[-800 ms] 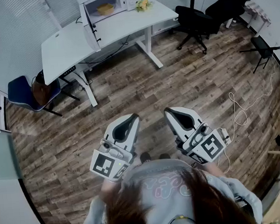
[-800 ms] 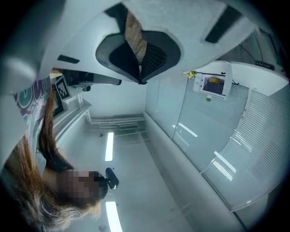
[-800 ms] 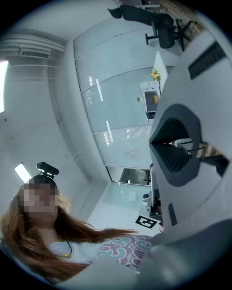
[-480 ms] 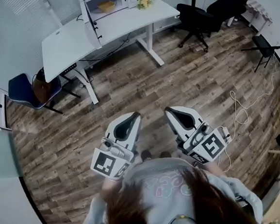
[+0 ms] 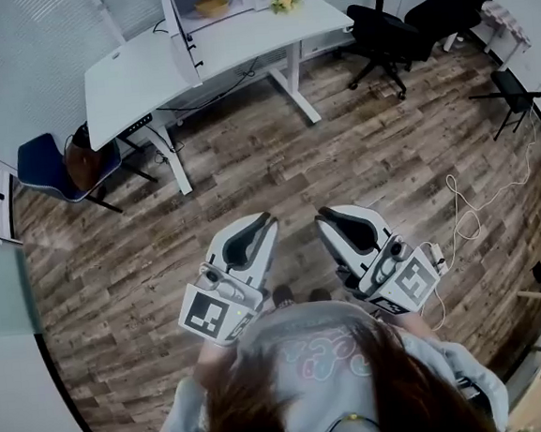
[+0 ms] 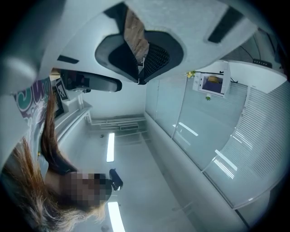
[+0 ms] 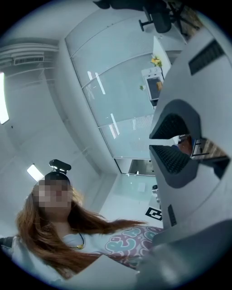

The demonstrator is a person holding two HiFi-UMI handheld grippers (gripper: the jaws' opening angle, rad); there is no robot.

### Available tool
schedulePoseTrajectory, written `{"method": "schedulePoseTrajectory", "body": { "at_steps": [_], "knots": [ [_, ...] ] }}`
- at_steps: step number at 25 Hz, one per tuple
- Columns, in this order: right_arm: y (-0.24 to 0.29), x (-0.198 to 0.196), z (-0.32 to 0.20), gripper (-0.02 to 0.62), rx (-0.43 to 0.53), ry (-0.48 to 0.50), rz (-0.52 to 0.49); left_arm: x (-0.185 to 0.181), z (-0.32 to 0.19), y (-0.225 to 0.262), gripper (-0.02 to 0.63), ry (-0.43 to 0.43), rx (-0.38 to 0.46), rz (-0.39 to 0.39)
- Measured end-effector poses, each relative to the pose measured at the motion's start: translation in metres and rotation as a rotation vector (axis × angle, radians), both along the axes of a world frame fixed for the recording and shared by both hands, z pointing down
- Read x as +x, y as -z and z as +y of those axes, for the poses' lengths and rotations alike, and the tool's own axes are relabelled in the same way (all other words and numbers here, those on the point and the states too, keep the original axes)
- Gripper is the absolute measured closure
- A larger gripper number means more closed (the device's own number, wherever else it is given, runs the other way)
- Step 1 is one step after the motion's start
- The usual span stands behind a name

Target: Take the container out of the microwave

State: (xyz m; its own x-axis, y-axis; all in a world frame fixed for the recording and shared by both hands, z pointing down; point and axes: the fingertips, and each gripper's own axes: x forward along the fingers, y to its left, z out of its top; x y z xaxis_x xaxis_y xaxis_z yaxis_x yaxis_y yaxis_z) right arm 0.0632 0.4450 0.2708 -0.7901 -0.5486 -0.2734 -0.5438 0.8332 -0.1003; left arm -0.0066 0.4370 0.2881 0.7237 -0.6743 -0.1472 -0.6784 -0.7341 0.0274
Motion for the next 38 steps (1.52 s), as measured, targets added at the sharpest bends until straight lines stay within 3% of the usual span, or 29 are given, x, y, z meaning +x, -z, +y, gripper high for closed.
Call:
{"method": "schedulePoseTrajectory", "body": {
  "at_steps": [4,7,13,18,24,38],
  "knots": [
    [-0.001,-0.001,0.002,0.472,-0.026,0.009,-0.028,-0.006,0.001,0.003,0.577,0.033,0.009,0.030],
    [-0.003,-0.001,-0.003,0.382,-0.042,-0.017,-0.038,-0.010,0.001,0.002,0.411,0.039,0.006,0.030],
    [-0.009,-0.004,-0.006,0.285,-0.054,-0.063,-0.012,-0.026,0.000,0.001,0.354,0.088,0.006,0.019],
    [-0.010,-0.014,-0.010,0.275,-0.049,-0.059,0.005,-0.036,-0.002,0.000,0.351,0.095,0.007,0.018],
    [-0.019,-0.040,-0.007,0.276,-0.075,0.011,0.038,-0.048,-0.003,-0.004,0.351,0.093,0.004,0.019],
    [-0.028,-0.057,-0.011,0.276,-0.079,-0.088,0.006,-0.079,-0.002,-0.017,0.351,0.036,-0.006,-0.005]
  ]
}}
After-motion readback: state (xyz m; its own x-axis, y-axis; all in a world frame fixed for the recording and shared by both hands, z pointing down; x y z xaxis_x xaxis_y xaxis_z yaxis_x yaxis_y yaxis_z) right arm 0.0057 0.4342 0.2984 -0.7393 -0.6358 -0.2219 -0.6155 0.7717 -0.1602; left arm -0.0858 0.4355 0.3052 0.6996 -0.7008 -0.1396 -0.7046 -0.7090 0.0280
